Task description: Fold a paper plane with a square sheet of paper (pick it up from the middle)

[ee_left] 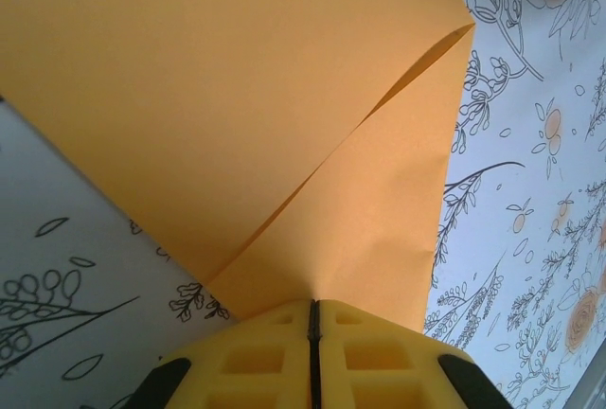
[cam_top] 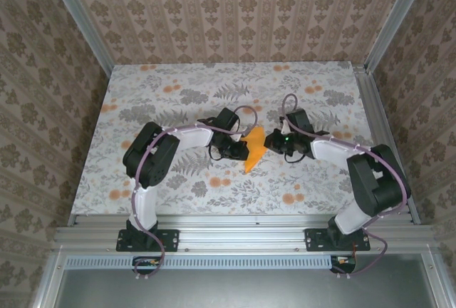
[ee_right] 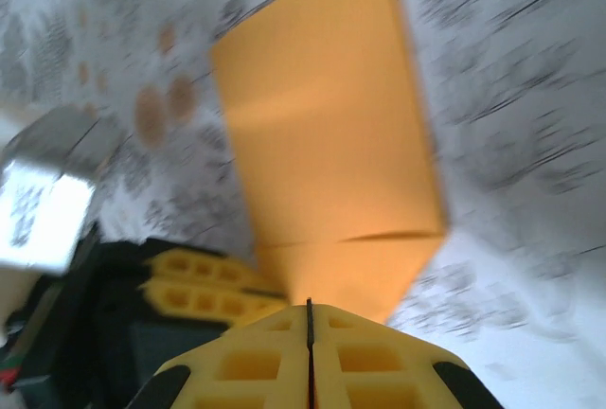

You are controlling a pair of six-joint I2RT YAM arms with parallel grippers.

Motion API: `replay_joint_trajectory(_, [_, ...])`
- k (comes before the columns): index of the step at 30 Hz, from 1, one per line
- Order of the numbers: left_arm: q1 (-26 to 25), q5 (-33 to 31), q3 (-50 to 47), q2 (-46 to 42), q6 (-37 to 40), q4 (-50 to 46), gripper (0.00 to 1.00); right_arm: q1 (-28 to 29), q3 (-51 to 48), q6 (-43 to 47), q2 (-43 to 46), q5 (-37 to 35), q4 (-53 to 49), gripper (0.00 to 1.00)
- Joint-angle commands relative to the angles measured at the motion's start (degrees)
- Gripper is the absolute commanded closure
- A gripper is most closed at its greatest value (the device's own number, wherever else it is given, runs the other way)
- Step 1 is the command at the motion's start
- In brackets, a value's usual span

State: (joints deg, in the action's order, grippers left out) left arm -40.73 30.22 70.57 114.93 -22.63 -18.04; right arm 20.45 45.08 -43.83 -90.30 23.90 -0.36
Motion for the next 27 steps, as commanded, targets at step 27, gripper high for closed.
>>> replay_joint_trajectory(27, [1.10,-3.40,-1.20,3.94,1.19,-5.97,0.91,7.93,-2.97,-6.89,-9.23,3.61,2.15,0.92])
